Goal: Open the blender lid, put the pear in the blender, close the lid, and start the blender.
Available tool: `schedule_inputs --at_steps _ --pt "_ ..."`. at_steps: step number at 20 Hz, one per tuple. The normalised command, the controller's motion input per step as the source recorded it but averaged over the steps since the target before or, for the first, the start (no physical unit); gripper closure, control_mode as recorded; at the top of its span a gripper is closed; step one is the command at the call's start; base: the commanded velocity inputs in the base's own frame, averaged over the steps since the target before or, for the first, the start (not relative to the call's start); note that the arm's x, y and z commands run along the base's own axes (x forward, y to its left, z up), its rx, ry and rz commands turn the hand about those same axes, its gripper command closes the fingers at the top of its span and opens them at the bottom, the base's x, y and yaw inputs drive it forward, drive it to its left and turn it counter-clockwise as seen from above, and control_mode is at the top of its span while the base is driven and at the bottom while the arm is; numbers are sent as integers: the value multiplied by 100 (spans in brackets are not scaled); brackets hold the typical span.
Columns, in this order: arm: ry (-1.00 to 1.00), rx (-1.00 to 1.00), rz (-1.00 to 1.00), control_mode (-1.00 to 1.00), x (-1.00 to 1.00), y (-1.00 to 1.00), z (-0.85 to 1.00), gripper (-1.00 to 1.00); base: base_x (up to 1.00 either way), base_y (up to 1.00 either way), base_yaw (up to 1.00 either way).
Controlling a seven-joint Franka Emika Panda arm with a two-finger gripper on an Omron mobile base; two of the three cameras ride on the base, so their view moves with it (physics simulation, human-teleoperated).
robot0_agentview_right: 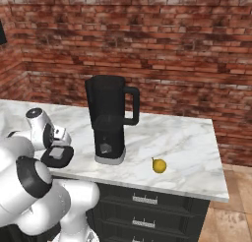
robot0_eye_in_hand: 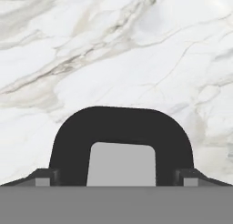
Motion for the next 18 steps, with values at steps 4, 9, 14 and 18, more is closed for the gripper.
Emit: schedule_inputs --at_steps 4,9,14,18 --pt "-11 0 0 -100 -16 -1 91 -100 0 0 0" --pt "-9 0 0 -100 -41 -38 77 -100 0 0 0" --pt "-4 0 -5 -100 -39 -91 28 -100 0 0 0" --pt "0 0 -4 -100 -38 -100 17 -100 0 0 0"
